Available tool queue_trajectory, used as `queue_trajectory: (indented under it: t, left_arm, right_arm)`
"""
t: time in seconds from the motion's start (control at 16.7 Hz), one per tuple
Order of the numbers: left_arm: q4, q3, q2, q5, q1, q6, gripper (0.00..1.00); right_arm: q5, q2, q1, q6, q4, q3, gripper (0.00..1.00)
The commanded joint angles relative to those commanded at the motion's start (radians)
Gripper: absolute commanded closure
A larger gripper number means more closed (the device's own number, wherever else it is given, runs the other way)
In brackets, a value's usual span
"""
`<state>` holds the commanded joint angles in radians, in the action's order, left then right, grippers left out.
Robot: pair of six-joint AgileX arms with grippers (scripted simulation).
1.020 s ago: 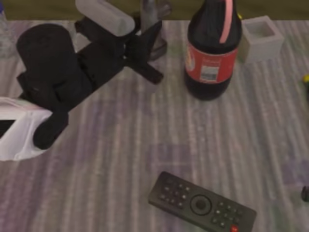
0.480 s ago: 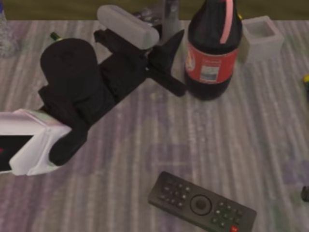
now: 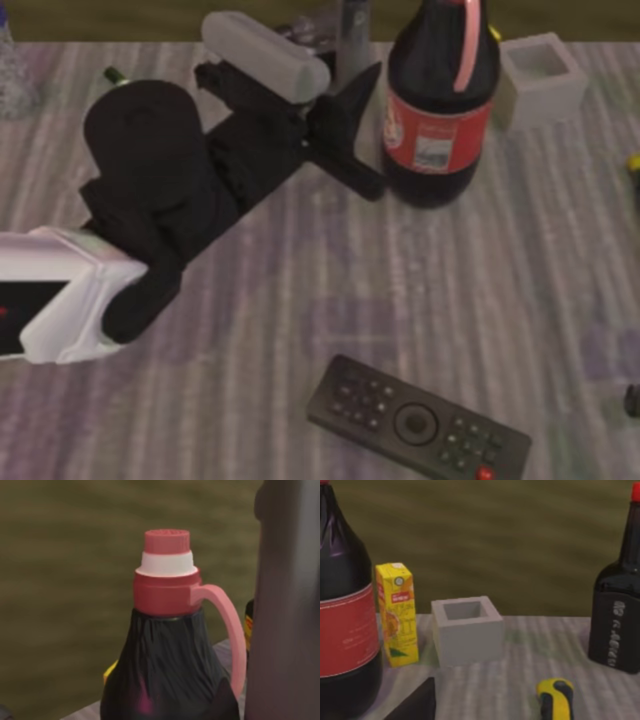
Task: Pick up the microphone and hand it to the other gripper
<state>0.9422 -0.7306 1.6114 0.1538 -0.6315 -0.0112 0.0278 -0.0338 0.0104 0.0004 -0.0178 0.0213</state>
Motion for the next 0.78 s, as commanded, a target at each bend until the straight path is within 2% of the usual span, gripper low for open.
queue_trajectory:
  t: [0.12,0.24,0.78]
  left_arm:
    - [0.000,0.000,0.000,0.000,0.000,0.000,1.00]
    - [0.000,0.000,0.000,0.000,0.000,0.000,1.00]
    - [0.000,0.000,0.000,0.000,0.000,0.000,1.00]
  right_arm:
    - [0.055,-0.075,0.019,0.001,-0.037,0.044,0.00]
    - [0.131,-0.191,0.045,0.005,-0.092,0.109,0.00]
    - [0.569,-0.957,0.195,0.030,-0.465,0.540,0.00]
